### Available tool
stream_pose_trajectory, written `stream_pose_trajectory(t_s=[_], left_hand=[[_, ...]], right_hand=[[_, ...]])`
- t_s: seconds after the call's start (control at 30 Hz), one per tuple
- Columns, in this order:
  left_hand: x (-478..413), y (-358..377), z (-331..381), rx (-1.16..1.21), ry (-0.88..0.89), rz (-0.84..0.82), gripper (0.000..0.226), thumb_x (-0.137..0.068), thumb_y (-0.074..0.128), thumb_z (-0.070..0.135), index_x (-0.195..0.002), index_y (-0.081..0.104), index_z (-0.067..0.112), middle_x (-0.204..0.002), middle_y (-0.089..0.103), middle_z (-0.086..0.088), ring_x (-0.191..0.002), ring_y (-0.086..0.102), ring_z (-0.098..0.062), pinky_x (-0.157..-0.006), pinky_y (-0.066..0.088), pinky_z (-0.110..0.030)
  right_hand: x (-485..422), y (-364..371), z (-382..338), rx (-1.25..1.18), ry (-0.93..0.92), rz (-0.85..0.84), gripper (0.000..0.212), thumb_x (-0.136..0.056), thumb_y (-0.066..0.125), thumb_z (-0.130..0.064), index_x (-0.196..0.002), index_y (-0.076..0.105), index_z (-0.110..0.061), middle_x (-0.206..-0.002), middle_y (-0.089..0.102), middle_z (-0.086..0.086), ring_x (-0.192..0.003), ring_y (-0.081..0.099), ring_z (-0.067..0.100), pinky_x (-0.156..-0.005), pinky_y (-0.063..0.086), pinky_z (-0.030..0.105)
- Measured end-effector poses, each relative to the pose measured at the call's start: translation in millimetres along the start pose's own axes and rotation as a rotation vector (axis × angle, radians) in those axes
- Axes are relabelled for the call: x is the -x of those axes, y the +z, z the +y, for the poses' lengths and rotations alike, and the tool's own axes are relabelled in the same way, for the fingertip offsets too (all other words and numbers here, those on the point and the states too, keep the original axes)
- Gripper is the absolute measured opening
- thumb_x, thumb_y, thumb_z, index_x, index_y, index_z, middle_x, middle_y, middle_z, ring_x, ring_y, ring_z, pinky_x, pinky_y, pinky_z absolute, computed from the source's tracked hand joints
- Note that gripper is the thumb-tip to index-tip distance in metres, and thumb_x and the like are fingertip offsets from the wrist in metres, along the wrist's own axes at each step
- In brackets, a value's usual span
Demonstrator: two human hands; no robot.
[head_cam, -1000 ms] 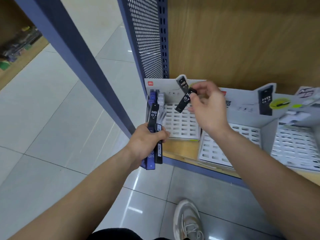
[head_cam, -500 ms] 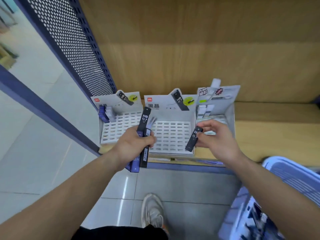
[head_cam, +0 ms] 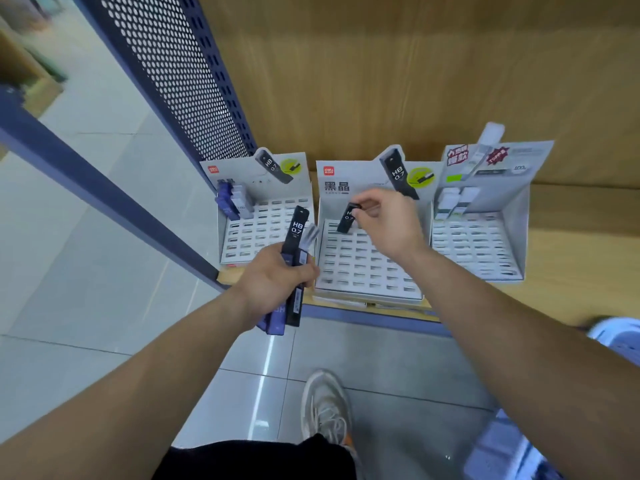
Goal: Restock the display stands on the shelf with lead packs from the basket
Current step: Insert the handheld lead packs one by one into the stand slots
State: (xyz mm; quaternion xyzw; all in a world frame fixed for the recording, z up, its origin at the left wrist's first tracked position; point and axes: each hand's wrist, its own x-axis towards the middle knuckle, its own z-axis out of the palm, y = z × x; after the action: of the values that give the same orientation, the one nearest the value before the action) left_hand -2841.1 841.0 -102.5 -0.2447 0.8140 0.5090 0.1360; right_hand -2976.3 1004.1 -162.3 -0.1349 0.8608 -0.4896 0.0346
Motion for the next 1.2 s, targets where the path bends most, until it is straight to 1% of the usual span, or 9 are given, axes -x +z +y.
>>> stream_pose_trajectory(t_s=[0.07,0.23,0.37,0.57,0.73,0.83,0.97,1.1,1.2], left_hand=[[-5,0,0,-0.007,0.017,-0.015,0.008,-0.088,0.07,0.011,-0.086,0.067,0.004,-0.065,0.063,0.004,-0.056,0.055,-0.001,-0.055,0.044,-0.008],[-14,-8,-2,0.022,0.019,-0.063,0.007,-0.089,0.071,0.014,-0.086,0.067,0.009,-0.065,0.063,0.006,-0.064,0.057,-0.01,-0.071,0.046,-0.026],[-16,-15,-2,0.048,0.019,-0.069,0.009,-0.089,0.071,0.012,-0.083,0.065,0.015,-0.064,0.063,0.006,-0.062,0.056,-0.007,-0.068,0.045,-0.023],[-18,-22,-2,0.052,0.01,-0.063,0.007,-0.088,0.072,0.013,-0.091,0.067,0.01,-0.068,0.063,0.005,-0.067,0.057,-0.009,-0.069,0.046,-0.024],[-17,-24,-2,0.051,0.016,-0.073,0.006,-0.089,0.072,0.016,-0.089,0.066,0.015,-0.066,0.065,0.009,-0.062,0.058,-0.003,-0.068,0.044,-0.023],[-18,-26,1,0.061,0.007,-0.07,0.006,-0.09,0.072,0.016,-0.091,0.066,0.015,-0.065,0.066,0.011,-0.06,0.06,0.002,-0.061,0.045,-0.017],[-18,-29,2,0.044,0.02,-0.063,0.013,-0.09,0.071,0.016,-0.094,0.067,0.005,-0.068,0.064,0.006,-0.066,0.059,-0.007,-0.064,0.046,-0.019],[-18,-31,1,0.063,0.02,-0.065,0.007,-0.09,0.071,0.016,-0.092,0.067,0.01,-0.064,0.062,0.009,-0.06,0.056,-0.004,-0.064,0.048,-0.016],[-18,-32,0,0.066,0.019,-0.076,0.006,-0.091,0.07,0.017,-0.09,0.065,0.015,-0.063,0.063,0.01,-0.058,0.055,0.0,-0.064,0.046,-0.018]], right_hand=[[-9,15,3,0.033,-0.028,0.009,0.015,-0.09,0.069,-0.006,-0.102,0.075,-0.012,-0.084,0.066,-0.01,-0.068,0.057,-0.01,-0.071,0.045,0.001],[-14,32,10,0.039,-0.095,0.111,0.017,-0.09,0.068,-0.005,-0.104,0.075,-0.012,-0.092,0.07,-0.007,-0.076,0.063,0.001,-0.078,0.051,0.009],[-14,37,9,0.054,-0.117,0.095,0.016,-0.09,0.068,-0.003,-0.102,0.075,-0.01,-0.09,0.069,-0.008,-0.078,0.065,0.006,-0.078,0.05,0.006],[-16,37,10,0.075,-0.122,0.145,0.016,-0.09,0.068,-0.003,-0.102,0.075,-0.01,-0.089,0.069,-0.006,-0.077,0.064,0.006,-0.075,0.045,0.001],[-12,37,9,0.104,-0.157,0.134,0.016,-0.09,0.069,-0.003,-0.103,0.075,-0.009,-0.093,0.072,0.0,-0.081,0.066,0.01,-0.082,0.054,0.018],[-10,36,11,0.14,-0.187,0.118,0.015,-0.09,0.069,-0.004,-0.103,0.075,-0.009,-0.092,0.072,-0.001,-0.081,0.067,0.012,-0.083,0.057,0.026],[-11,36,16,0.221,-0.238,0.103,0.015,-0.091,0.067,-0.005,-0.104,0.074,-0.008,-0.093,0.074,0.005,-0.083,0.069,0.019,-0.082,0.058,0.036],[-20,41,13,0.327,-0.329,0.089,0.016,-0.093,0.062,-0.003,-0.103,0.073,-0.008,-0.1,0.073,0.009,-0.092,0.066,0.025,-0.085,0.052,0.033],[-25,49,14,0.416,-0.328,0.039,0.019,-0.094,0.056,-0.001,-0.101,0.073,-0.005,-0.097,0.071,0.015,-0.09,0.066,0.032,-0.081,0.054,0.04]])
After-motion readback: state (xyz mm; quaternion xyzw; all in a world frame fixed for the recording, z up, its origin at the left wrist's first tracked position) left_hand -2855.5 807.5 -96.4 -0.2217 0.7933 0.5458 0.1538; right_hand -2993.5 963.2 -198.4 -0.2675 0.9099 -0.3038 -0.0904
